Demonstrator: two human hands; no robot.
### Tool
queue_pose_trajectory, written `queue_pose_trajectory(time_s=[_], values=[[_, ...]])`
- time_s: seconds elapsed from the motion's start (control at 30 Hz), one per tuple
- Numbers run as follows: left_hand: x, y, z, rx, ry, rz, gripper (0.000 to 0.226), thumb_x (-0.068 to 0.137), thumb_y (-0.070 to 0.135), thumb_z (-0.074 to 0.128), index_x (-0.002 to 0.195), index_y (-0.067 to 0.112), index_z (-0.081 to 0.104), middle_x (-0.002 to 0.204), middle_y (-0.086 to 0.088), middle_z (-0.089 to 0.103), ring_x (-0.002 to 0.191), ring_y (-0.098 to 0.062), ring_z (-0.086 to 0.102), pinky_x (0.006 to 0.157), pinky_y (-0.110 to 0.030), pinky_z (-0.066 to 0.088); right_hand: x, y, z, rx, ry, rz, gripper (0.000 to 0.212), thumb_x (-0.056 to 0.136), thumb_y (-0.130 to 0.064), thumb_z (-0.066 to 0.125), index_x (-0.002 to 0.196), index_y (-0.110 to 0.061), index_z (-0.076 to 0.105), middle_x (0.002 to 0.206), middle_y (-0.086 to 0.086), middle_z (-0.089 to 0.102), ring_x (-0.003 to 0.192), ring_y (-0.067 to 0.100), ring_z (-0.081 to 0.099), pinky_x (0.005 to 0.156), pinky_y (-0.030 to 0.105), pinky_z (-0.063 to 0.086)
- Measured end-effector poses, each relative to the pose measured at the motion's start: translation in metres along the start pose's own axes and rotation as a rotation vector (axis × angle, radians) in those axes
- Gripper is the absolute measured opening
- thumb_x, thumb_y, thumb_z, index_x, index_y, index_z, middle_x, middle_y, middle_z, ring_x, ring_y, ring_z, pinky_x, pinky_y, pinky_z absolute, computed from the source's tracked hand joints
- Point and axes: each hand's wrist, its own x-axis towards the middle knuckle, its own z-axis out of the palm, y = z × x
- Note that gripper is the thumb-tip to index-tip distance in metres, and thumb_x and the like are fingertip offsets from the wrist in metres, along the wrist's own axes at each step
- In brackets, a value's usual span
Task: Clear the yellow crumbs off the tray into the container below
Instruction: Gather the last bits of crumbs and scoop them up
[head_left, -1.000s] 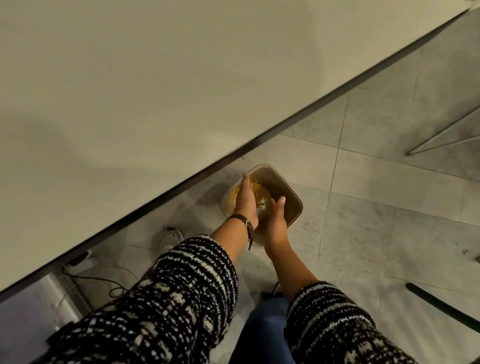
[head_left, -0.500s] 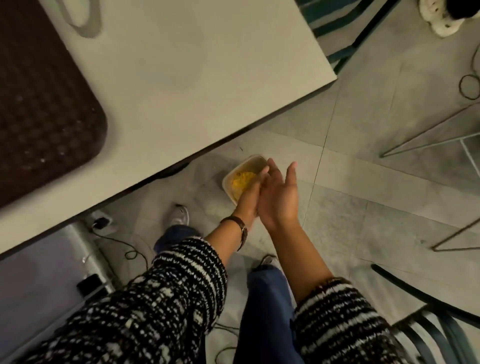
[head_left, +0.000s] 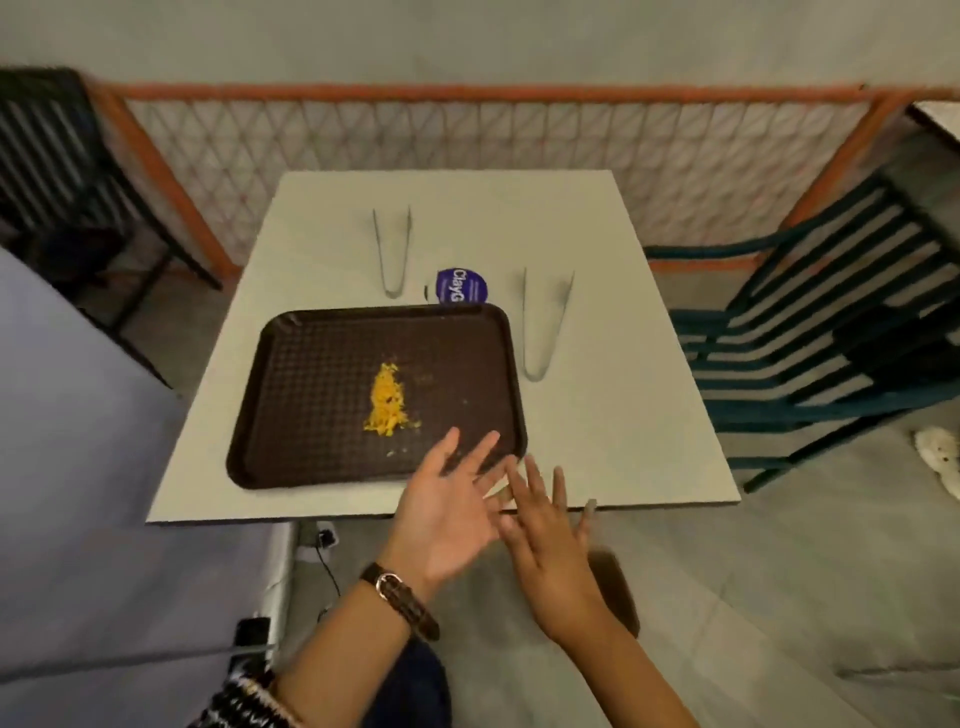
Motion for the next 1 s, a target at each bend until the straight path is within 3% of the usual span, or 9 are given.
queue_pose_trajectory(time_s=[0.1,0.17,0.3,0.4,0.5,0.57,0.7,0.8,1.0], values=[[-0.019,0.063,-0.043,0.008,0.044,0.203,0.044,0.093,0.043,0.032,0.125,0.020,0.054,0.134,-0.006,0.054,0.128,-0.023,0.044,0.112,-0.047,0.025,0.042,-0.014,0.021,-0.029,-0.029,0.033,0.086,0.073,-0.079,-0.003,0.147,-0.035,-0.004,0.154,-0.017,-0.013,0.144,0.006,-0.017,0.113,0.037,-0.019],[-0.021,0.096,-0.079,0.133,0.143,0.310,0.041,0.096,0.036,0.028,0.129,0.021,0.048,0.135,-0.004,0.053,0.128,-0.022,0.044,0.114,-0.042,0.024,0.067,-0.022,0.039,-0.130,-0.080,0.003,0.093,0.071,-0.078,0.000,0.148,-0.026,-0.007,0.156,-0.011,-0.012,0.142,0.005,-0.016,0.113,0.033,-0.015],[-0.006,0.133,-0.143,0.510,0.387,0.365,0.032,0.098,0.031,0.032,0.125,0.028,0.049,0.132,0.000,0.053,0.125,-0.018,0.048,0.107,-0.033,0.030,0.115,-0.033,0.074,-0.312,-0.146,0.009,0.104,0.067,-0.081,-0.004,0.149,-0.018,-0.008,0.151,-0.009,-0.021,0.146,0.015,-0.013,0.116,0.043,-0.010],[0.010,0.141,-0.169,0.758,0.488,0.356,0.024,0.095,0.020,0.044,0.115,0.026,0.056,0.128,-0.002,0.055,0.120,-0.016,0.049,0.099,-0.026,0.033,0.142,-0.038,0.091,-0.342,-0.145,0.053,0.108,0.067,-0.085,0.003,0.150,-0.016,-0.005,0.156,-0.004,-0.015,0.145,0.017,-0.015,0.115,0.047,-0.014],[0.024,0.151,-0.174,0.915,0.467,0.382,0.028,0.094,0.007,0.045,0.118,0.015,0.058,0.126,-0.004,0.056,0.115,-0.012,0.049,0.096,-0.020,0.033,0.164,-0.041,0.097,-0.426,-0.156,0.036,0.107,0.068,-0.085,0.007,0.149,-0.015,-0.007,0.155,-0.001,-0.017,0.142,0.015,-0.021,0.110,0.049,-0.024],[0.034,0.155,-0.175,0.995,0.413,0.362,0.029,0.094,0.007,0.045,0.109,0.027,0.060,0.122,0.001,0.058,0.113,-0.009,0.050,0.097,-0.021,0.035,0.175,-0.042,0.101,-0.488,-0.168,0.006,0.105,0.072,-0.084,0.011,0.149,-0.015,-0.005,0.156,0.001,-0.016,0.143,0.017,-0.021,0.107,0.049,-0.028],[0.050,0.159,-0.177,1.036,0.387,0.377,0.035,0.093,0.007,0.047,0.097,0.040,0.058,0.116,0.005,0.059,0.111,-0.007,0.052,0.102,-0.025,0.039,0.201,-0.044,0.102,-0.597,-0.174,-0.093,0.107,0.073,-0.085,0.025,0.150,-0.014,0.004,0.157,0.010,-0.005,0.145,0.023,-0.012,0.109,0.055,-0.020],[0.059,0.163,-0.176,1.083,0.390,0.360,0.032,0.093,0.007,0.046,0.100,0.036,0.060,0.116,0.006,0.058,0.109,-0.007,0.051,0.098,-0.021,0.037,0.213,-0.043,0.101,-0.628,-0.247,-0.197,0.113,0.070,-0.086,0.033,0.151,-0.014,0.000,0.158,0.010,-0.007,0.145,0.023,-0.014,0.109,0.058,-0.018],[0.065,0.168,-0.185,1.178,0.427,0.394,0.029,0.091,0.006,0.048,0.106,0.027,0.063,0.115,0.003,0.060,0.108,-0.009,0.053,0.094,-0.015,0.036,0.245,-0.037,0.101,-0.705,-0.339,-0.332,0.108,0.074,-0.084,0.030,0.150,-0.012,0.005,0.159,0.012,0.001,0.146,0.023,-0.009,0.110,0.060,-0.010]])
